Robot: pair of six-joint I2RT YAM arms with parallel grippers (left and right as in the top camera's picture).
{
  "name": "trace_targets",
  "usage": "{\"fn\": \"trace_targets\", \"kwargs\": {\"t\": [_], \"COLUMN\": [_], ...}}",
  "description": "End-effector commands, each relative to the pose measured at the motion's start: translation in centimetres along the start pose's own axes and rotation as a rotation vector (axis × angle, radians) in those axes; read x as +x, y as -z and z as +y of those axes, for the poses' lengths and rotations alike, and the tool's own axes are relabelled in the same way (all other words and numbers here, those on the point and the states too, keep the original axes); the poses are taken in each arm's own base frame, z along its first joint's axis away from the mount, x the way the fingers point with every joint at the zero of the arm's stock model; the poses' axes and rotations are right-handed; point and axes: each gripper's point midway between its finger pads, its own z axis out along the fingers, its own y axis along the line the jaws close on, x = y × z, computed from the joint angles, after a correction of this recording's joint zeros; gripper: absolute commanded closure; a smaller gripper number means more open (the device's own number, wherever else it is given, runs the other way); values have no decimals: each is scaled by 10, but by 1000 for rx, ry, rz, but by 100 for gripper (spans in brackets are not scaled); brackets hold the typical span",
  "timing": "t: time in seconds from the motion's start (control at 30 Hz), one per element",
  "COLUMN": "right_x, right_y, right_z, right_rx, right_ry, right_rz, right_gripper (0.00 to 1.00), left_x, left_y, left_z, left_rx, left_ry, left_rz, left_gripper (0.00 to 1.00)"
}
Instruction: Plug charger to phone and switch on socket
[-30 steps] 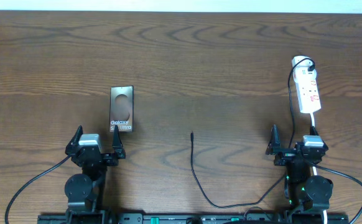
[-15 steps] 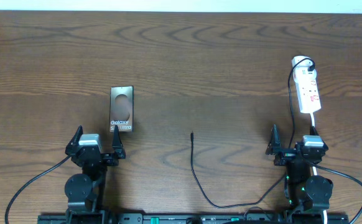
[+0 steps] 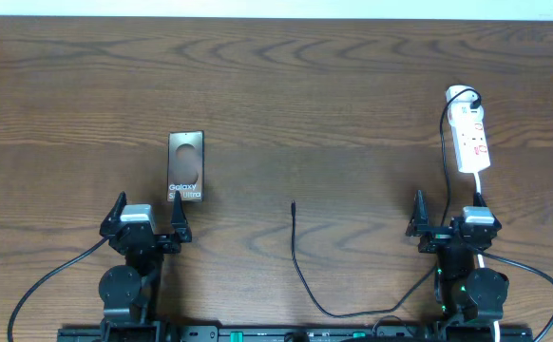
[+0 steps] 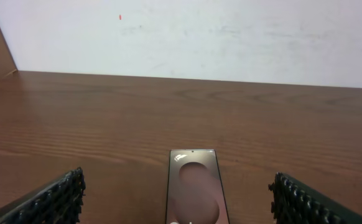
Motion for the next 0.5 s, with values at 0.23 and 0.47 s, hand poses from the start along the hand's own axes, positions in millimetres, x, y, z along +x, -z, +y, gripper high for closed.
{"fn": "trace_targets", "kwargs": {"t": [0.23, 0.47], "right_x": [1, 1], "right_y": [0, 0], "right_z": [3, 3], "right_rx": [-15, -15], "right_ry": [16, 16], "right_rz": [0, 0], "right_gripper": [1, 1], "left_x": [15, 13], "left_y": [-1, -1], "left_z": [1, 1], "left_rx": [-1, 0], "left_ry": [4, 5], "left_rz": [43, 36], "left_gripper": [6, 6]}}
